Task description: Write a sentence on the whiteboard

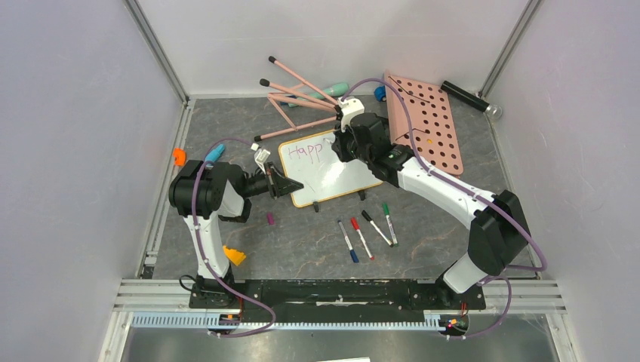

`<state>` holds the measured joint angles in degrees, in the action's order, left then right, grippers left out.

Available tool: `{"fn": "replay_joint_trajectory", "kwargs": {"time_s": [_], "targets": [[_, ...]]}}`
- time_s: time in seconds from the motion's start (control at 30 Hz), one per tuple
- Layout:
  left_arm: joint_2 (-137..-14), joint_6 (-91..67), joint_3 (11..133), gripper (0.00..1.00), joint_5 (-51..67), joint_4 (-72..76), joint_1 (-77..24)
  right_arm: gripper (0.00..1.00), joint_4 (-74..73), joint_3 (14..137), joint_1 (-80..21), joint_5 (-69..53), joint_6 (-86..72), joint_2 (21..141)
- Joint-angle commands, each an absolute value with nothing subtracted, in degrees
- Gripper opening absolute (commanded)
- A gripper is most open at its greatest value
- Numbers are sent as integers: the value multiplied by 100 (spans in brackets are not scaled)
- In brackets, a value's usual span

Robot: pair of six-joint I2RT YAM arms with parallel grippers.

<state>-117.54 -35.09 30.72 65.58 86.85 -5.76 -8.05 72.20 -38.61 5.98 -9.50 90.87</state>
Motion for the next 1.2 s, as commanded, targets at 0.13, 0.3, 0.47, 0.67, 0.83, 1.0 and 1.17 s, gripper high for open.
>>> {"fn": "replay_joint_trajectory", "kwargs": {"time_s": [0.13, 0.3, 0.47, 0.67, 0.83, 1.0, 1.17], "targets": [[-11908, -2452, 2975, 8, 6364, 8921, -594, 0, -374, 7099, -3832, 480, -833, 8614], [-11917, -2461, 2978, 8, 6357, 8921, -590, 0, -316, 6898, -3834, 377, -760, 8506], [-11904, -2461, 2975, 8, 6357, 8921, -589, 0, -412, 6847, -3836, 376, -769, 8592], [-11907, -2461, 2970, 8, 6355, 8921, -590, 0, -447, 6829, -3833, 325, -797, 8707], [-11908, -2470, 2973, 8, 6356, 8921, -589, 0, -461, 6851, -3832, 331, -800, 8791], [-11897, -2461, 2963, 8, 6355, 8921, -589, 0, -504, 6950, -3834, 395, -784, 8917], [-11897, -2455, 2970, 8, 6354, 8922, -589, 0, -510, 7006, -3832, 439, -778, 9010]]}}
